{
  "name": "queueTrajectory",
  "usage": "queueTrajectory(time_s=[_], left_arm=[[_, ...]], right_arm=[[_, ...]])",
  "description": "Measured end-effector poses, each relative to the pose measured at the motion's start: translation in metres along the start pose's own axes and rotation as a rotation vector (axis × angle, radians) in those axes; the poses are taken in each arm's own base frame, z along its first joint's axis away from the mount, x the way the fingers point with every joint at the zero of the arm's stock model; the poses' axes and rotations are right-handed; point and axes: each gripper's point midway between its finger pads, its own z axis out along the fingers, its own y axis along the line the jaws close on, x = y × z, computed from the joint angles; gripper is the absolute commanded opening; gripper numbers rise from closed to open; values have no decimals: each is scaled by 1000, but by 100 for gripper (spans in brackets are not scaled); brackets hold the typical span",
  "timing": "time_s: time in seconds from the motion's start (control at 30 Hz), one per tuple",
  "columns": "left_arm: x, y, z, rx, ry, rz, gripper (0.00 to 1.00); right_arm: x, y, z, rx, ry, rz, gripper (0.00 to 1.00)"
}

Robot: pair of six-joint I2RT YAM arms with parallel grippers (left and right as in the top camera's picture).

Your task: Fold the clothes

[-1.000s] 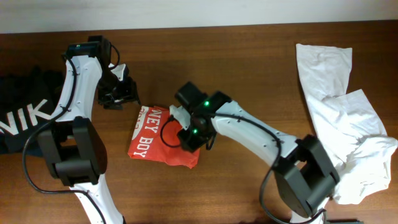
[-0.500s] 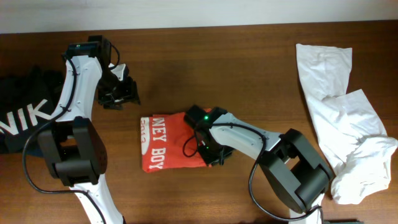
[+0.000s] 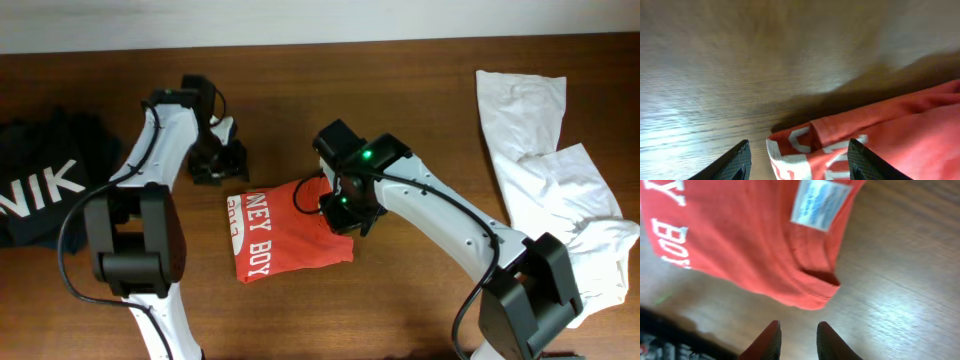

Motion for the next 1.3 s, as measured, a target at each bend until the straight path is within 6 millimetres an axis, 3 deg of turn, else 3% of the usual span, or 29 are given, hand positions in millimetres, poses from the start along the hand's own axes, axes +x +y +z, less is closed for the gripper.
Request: queueTrajectory(time_s=[0.13, 0.2, 0.3, 0.4, 0.53, 0.63, 0.73, 0.8, 0.87, 1.0, 1.13, 1.23, 1.3], left_arm=[[29, 12, 29, -28, 86, -17, 61], [48, 17, 37, -44, 150, -29, 55], [89, 23, 37, -71, 306, -52, 45], [133, 27, 25, -104, 487, -74, 46], [146, 28, 18, -118, 548, -81, 53], [141, 29, 20, -120, 525, -84, 58], [121, 29, 14, -117, 459, -86, 59], [96, 28, 2, -110, 374, -82, 63], [62, 24, -16, -98, 253, -71, 73], [8, 5, -33, -9, 45, -35, 84], [-13, -22, -36, 148, -42, 86, 93], [-13, -36, -39, 230, -55, 182, 97], [-13, -42, -41, 264, -65, 248, 98]], right_arm=[[6, 9, 9, -27, 41, -18, 27], [11, 11, 18, -36, 74, -20, 27], [23, 7, 30, -35, 119, -9, 27], [37, 1, 45, -32, 163, -15, 27], [35, -3, 64, -38, 131, -39, 29], [24, -7, 74, -28, 71, -58, 33], [6, -11, 81, -1, -1, -73, 33], [-3, -14, 88, 11, -26, -91, 33], [-9, -17, 96, 13, -36, -107, 34], [-36, -27, 92, 6, -130, -134, 39], [-42, -55, 77, 43, -88, -81, 50], [-50, -72, 42, 72, -64, -32, 53], [-54, -73, 19, 83, -55, -27, 55]])
